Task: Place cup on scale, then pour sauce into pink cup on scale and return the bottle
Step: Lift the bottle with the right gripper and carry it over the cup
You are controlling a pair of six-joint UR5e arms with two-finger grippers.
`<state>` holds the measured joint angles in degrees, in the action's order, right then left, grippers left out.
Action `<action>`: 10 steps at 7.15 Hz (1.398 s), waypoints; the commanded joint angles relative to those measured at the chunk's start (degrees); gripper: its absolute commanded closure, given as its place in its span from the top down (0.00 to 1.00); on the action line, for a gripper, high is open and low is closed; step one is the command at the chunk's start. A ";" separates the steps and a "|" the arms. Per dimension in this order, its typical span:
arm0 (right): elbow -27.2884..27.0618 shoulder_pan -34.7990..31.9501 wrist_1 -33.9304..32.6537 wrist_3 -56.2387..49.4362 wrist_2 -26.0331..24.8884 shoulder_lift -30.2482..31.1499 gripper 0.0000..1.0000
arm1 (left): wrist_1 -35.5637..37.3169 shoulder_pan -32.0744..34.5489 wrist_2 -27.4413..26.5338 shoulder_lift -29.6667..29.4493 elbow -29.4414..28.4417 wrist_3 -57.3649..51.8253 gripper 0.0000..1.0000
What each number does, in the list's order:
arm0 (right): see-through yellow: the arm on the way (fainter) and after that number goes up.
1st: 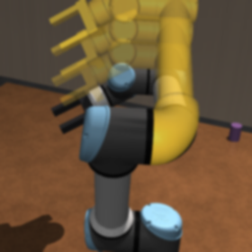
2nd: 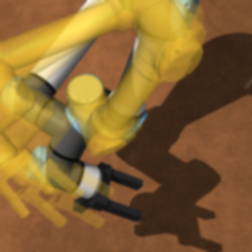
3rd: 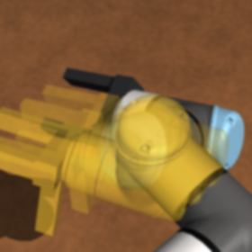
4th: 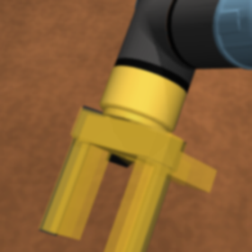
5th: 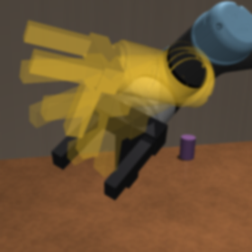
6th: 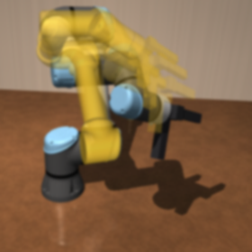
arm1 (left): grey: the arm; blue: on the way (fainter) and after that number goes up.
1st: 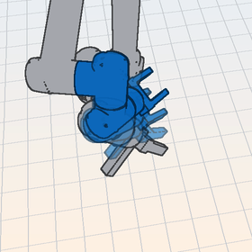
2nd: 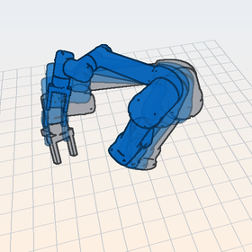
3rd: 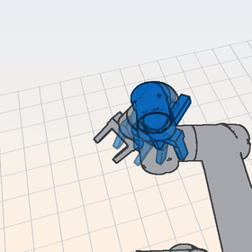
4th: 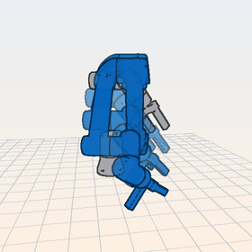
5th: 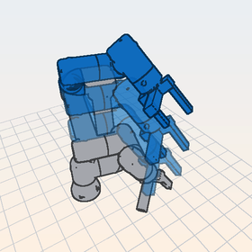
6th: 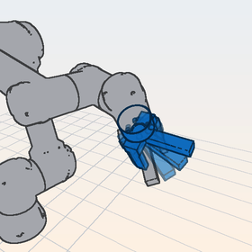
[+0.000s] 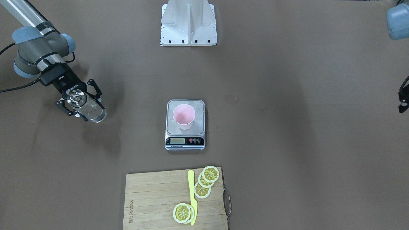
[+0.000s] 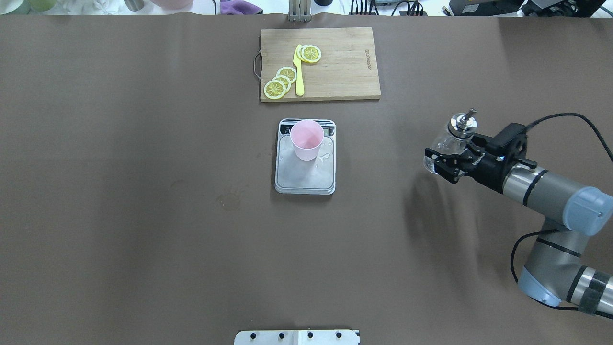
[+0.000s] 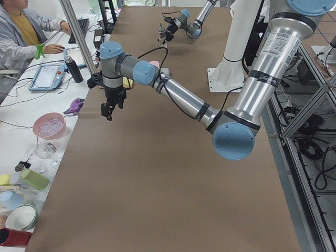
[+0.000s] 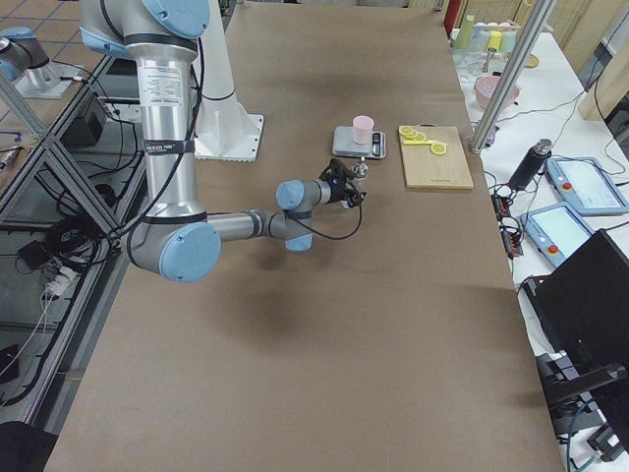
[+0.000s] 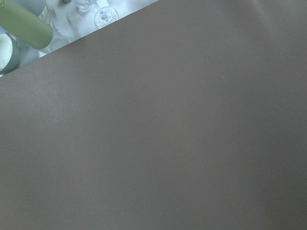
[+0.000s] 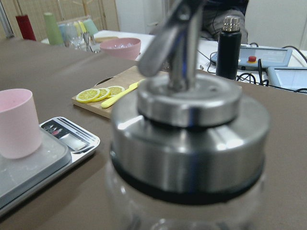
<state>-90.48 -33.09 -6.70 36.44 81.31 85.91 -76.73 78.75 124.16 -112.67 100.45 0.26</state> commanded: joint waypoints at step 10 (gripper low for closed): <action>-10.51 12.87 -85.90 -12.96 -33.66 -25.08 0.00 | 0.00 3.87 4.94 5.18 -6.47 -11.15 0.97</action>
<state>-100.97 -21.31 -87.84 25.40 50.71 61.42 -76.99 81.75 127.55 -107.62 96.42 -8.71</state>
